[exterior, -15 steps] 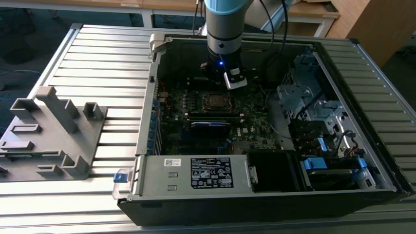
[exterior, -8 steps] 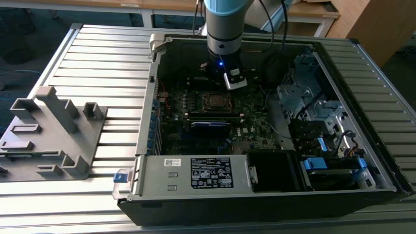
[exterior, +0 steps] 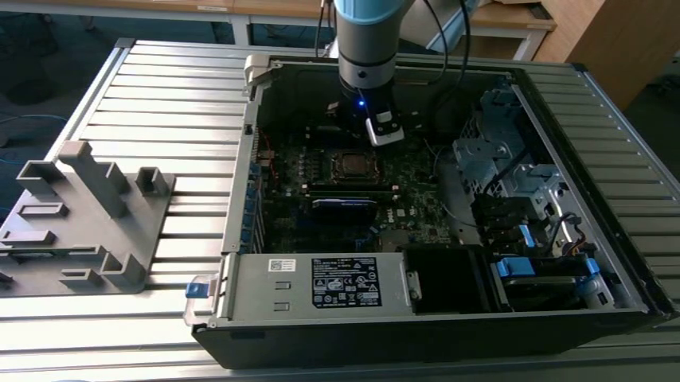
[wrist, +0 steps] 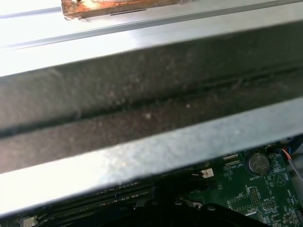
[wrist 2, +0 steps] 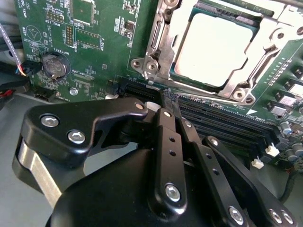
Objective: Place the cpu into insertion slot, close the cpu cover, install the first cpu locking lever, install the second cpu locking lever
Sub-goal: 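Install the first cpu locking lever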
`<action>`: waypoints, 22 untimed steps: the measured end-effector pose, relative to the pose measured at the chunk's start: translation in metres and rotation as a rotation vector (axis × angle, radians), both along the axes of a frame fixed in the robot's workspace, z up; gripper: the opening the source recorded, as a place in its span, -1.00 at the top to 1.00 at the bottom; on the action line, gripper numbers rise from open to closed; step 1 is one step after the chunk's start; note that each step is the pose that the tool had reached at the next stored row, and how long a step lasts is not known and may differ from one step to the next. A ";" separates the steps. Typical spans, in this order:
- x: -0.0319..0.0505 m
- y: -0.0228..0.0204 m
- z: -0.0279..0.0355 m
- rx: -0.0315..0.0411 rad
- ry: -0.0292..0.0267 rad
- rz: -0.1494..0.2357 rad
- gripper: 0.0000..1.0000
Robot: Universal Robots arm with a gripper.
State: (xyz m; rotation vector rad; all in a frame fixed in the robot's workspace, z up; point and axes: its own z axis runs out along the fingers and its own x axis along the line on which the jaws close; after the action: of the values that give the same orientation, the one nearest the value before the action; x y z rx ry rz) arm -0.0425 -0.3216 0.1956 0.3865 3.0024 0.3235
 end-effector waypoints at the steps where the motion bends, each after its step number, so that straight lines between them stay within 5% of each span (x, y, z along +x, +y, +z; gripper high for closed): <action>1: 0.0000 0.0000 0.0006 0.0000 0.0000 0.000 0.80; 15: 0.0001 0.0019 0.0011 -0.0001 -0.0002 0.000 0.80; 22: 0.0000 0.0018 0.0008 -0.0062 -0.0012 0.000 0.80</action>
State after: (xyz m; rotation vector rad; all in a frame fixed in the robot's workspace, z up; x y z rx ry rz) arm -0.0424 -0.3198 0.1964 0.3860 3.0014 0.3143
